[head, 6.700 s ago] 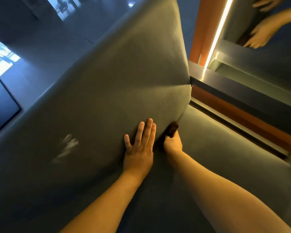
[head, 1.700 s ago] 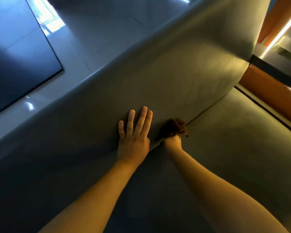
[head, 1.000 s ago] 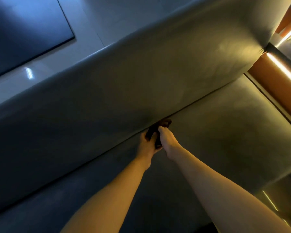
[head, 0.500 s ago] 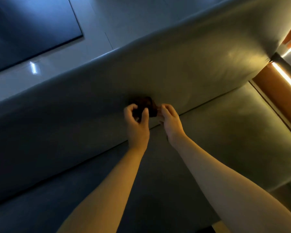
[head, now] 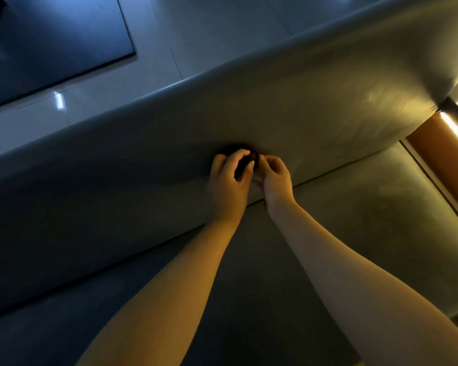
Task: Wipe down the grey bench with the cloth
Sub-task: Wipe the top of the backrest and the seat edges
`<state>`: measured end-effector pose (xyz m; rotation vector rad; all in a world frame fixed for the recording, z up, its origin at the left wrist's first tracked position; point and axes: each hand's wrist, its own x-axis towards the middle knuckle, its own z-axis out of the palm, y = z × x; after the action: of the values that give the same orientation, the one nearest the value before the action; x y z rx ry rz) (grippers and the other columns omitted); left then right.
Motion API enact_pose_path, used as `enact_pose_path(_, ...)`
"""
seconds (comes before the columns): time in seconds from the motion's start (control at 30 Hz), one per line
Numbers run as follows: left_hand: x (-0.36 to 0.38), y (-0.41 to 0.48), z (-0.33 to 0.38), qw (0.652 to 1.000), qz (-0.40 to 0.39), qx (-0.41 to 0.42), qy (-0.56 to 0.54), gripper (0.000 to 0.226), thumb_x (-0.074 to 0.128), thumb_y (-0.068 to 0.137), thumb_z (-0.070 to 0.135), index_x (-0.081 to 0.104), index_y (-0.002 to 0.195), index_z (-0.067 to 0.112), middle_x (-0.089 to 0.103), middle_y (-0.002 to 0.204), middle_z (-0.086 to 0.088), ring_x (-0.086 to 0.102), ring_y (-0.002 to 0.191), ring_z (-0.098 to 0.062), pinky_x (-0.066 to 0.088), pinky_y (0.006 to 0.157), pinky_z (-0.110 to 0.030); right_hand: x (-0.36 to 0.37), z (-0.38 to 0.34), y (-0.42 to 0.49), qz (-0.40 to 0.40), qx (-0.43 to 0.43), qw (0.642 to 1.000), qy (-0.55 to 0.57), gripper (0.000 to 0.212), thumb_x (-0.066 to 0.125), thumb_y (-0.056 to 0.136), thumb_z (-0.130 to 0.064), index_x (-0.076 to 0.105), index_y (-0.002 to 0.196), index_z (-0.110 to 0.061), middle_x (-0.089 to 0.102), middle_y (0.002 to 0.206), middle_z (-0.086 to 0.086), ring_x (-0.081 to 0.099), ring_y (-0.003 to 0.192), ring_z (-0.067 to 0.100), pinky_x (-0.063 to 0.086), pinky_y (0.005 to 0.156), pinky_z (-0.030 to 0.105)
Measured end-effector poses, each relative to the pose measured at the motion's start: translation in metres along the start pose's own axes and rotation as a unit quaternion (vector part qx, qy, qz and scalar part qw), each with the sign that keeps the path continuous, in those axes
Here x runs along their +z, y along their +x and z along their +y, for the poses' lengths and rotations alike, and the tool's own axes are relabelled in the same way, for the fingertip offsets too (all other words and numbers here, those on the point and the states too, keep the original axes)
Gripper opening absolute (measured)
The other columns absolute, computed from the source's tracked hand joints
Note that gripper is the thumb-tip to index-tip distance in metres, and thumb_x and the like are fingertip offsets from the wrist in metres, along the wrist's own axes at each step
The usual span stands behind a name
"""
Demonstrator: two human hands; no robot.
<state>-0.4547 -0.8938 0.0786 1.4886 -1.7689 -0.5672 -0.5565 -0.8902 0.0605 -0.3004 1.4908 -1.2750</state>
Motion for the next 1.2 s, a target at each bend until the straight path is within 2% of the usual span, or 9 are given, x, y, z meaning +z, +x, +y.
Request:
enact_pose_path(0.27, 0.038, -0.025, -0.019, 0.985, -0.143, -0.092, -0.001, 0.023, 0.064, 0.099, 0.025, 0.069, 0.121, 0.021, 0.057, 0.117, -0.001, 0.06, 0.1, -0.014, 0.04, 0.077, -0.008, -0.036, 0.044, 0.024, 0.057, 0.097, 0.991, -0.073, 0.009, 0.059, 0.101, -0.027, 0.066, 0.099, -0.023, 0.074, 0.094, 0.006, 0.069, 0.09, 0.024, 0.055, 0.079, 0.04)
enact_pose_path(0.4, 0.049, -0.027, -0.025, 0.975, -0.178, -0.133, -0.009, 0.023, 0.064, 0.099, 0.025, 0.07, 0.12, 0.021, 0.056, 0.12, -0.001, 0.058, 0.101, -0.014, 0.042, 0.078, -0.013, -0.044, 0.052, 0.028, 0.056, 0.132, 0.985, -0.096, 0.018, 0.056, 0.099, -0.02, 0.067, 0.113, -0.023, 0.075, 0.1, 0.005, 0.071, 0.096, 0.022, 0.057, 0.087, 0.04)
enact_pose_path(0.57, 0.048, -0.029, -0.028, 0.942, -0.232, -0.241, -0.017, 0.019, 0.069, 0.093, 0.019, 0.072, 0.112, 0.022, 0.064, 0.119, 0.0, 0.06, 0.094, -0.011, 0.042, 0.067, -0.014, -0.045, 0.059, 0.003, 0.039, 0.172, 0.978, -0.115, 0.034, 0.055, 0.098, -0.024, 0.055, 0.132, -0.021, 0.074, 0.106, 0.008, 0.072, 0.098, 0.027, 0.058, 0.088, 0.044)
enact_pose_path(0.67, 0.03, -0.039, -0.029, 0.939, -0.242, -0.235, -0.067, 0.014, 0.067, 0.095, 0.021, 0.068, 0.107, 0.026, 0.065, 0.116, 0.002, 0.064, 0.099, -0.011, 0.051, 0.075, -0.018, -0.046, 0.055, -0.014, 0.044, 0.183, 0.979, -0.08, 0.041, 0.063, 0.097, -0.038, 0.041, 0.129, -0.027, 0.07, 0.11, 0.01, 0.072, 0.087, 0.024, 0.059, 0.086, 0.048)
enact_pose_path(0.8, -0.001, -0.056, -0.021, 0.925, -0.245, -0.248, -0.15, 0.015, 0.063, 0.098, 0.024, 0.059, 0.113, 0.026, 0.067, 0.11, 0.008, 0.066, 0.104, -0.009, 0.057, 0.088, -0.032, -0.034, 0.034, -0.039, -0.024, 0.19, 0.981, 0.017, 0.04, 0.067, 0.097, -0.029, 0.043, 0.128, -0.026, 0.061, 0.118, 0.012, 0.068, 0.102, 0.027, 0.062, 0.08, 0.04)
enact_pose_path(0.9, -0.023, -0.059, -0.015, 0.913, -0.212, -0.272, -0.216, 0.022, 0.066, 0.096, 0.026, 0.056, 0.116, 0.031, 0.07, 0.109, 0.01, 0.068, 0.103, -0.004, 0.057, 0.091, -0.033, -0.017, 0.023, -0.053, -0.018, 0.087, 0.994, -0.064, 0.023, 0.066, 0.095, -0.018, 0.052, 0.112, -0.026, 0.062, 0.111, 0.008, 0.065, 0.093, 0.023, 0.057, 0.069, 0.032)
enact_pose_path(1.0, -0.043, -0.052, -0.009, 0.931, -0.153, -0.274, -0.188, 0.026, 0.059, 0.101, 0.028, 0.053, 0.127, 0.028, 0.064, 0.115, 0.014, 0.062, 0.103, 0.005, 0.05, 0.082, -0.016, 0.003, 0.011, -0.061, 0.023, -0.129, 0.98, -0.151, 0.023, 0.067, 0.093, -0.015, 0.055, 0.105, -0.031, 0.057, 0.111, -0.002, 0.059, 0.098, 0.012, 0.055, 0.085, 0.031)
enact_pose_path(1.1, -0.048, -0.04, -0.018, 0.952, -0.123, -0.252, -0.12, 0.03, 0.051, 0.105, 0.029, 0.05, 0.134, 0.022, 0.058, 0.124, 0.008, 0.058, 0.116, -0.009, 0.048, 0.091, -0.023, 0.028, -0.012, -0.058, 0.021, -0.284, 0.941, -0.184, 0.027, 0.07, 0.093, -0.015, 0.059, 0.115, -0.025, 0.047, 0.122, -0.004, 0.049, 0.108, 0.006, 0.041, 0.092, 0.009)
enact_pose_path(1.2, -0.036, -0.028, -0.018, 0.952, -0.143, -0.241, -0.125, 0.034, 0.051, 0.104, 0.014, 0.049, 0.138, 0.014, 0.057, 0.117, 0.013, 0.056, 0.111, -0.008, 0.049, 0.098, -0.03, 0.042, -0.019, -0.04, -0.005, -0.34, 0.891, -0.301, 0.027, 0.072, 0.089, -0.011, 0.063, 0.111, -0.024, 0.041, 0.122, -0.003, 0.041, 0.117, 0.018, 0.04, 0.101, 0.025)
